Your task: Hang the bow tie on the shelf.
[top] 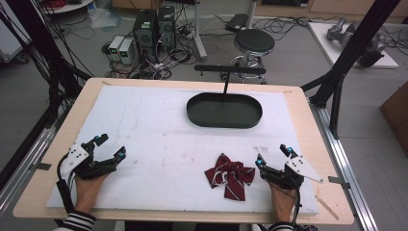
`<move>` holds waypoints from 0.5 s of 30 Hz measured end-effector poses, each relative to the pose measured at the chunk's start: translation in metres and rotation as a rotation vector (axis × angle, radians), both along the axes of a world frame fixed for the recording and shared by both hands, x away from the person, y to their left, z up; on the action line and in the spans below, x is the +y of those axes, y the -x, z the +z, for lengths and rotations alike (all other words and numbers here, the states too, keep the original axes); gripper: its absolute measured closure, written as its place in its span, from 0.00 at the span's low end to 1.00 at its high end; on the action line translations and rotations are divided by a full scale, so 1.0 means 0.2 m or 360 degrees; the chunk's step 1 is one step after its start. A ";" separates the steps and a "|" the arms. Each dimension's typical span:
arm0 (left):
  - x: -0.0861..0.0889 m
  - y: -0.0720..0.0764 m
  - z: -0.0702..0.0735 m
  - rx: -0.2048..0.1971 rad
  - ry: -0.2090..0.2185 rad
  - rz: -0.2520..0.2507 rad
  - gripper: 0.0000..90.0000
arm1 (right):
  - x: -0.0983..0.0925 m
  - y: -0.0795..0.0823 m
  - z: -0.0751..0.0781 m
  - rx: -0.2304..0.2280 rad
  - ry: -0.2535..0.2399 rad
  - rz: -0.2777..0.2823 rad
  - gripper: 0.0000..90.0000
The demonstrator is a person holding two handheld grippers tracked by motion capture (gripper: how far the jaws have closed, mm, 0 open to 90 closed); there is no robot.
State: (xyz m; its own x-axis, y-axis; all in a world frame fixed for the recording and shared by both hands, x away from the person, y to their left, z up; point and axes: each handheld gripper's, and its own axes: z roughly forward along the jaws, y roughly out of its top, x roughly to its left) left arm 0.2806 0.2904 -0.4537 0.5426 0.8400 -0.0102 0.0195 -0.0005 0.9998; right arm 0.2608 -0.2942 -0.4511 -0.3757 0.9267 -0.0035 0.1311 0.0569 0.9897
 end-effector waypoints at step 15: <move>-0.01 0.00 0.00 -0.0003 -0.0018 0.0003 0.18 | -0.01 0.00 0.00 -0.0011 -0.0032 -0.0021 0.09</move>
State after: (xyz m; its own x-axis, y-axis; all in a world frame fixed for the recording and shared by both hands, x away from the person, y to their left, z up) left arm 0.2805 0.2891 -0.4535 0.5409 0.8411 0.0003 0.0178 -0.0118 0.9998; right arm 0.2604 -0.2961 -0.4513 -0.3636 0.9315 0.0129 0.1251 0.0351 0.9915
